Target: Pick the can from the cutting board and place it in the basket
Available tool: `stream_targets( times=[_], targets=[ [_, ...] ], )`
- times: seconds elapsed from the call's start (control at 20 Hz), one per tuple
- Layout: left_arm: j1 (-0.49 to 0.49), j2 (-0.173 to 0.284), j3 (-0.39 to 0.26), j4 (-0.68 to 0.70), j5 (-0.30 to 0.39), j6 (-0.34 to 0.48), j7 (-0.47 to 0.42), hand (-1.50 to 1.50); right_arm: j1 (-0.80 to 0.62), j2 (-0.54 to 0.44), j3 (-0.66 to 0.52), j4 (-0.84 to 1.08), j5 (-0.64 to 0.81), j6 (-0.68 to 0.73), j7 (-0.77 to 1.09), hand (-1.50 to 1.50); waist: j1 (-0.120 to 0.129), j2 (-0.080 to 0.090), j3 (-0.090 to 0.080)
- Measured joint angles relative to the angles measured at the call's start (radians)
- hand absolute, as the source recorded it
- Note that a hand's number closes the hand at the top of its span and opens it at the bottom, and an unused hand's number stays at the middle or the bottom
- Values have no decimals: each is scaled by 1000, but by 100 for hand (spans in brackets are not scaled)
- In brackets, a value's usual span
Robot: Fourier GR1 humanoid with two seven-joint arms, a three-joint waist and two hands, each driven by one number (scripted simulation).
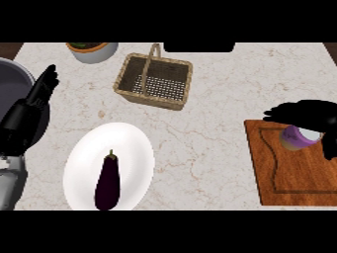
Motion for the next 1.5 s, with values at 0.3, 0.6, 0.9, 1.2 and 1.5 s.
stream_targets(
  times=[0.3, 0.6, 0.9, 1.2, 1.5],
  targets=[
    [15, -24, 4, -17, -25, -3, -6, 0, 0, 39, -39, 68, 58, -25, -20, -150, 1, 0, 0],
    [13, -37, 13, -13, -46, -11, -12, 0, -26, 78, -74, 141, 99, -29, -37, 150, 2, -1, -2],
    [-1, -47, 25, 14, -56, -20, -20, 0, -32, 109, -91, 182, 140, -85, -79, 150, 2, -5, -7],
    [-5, -51, 34, -8, -54, -35, 7, 0, -45, 141, -121, 241, 175, -186, -137, 150, 3, -8, -10],
    [13, -42, 50, 2, -52, -40, -11, 0, -99, 172, -313, 299, 99, -157, 187, 150, -10, -7, -4]
  ],
)
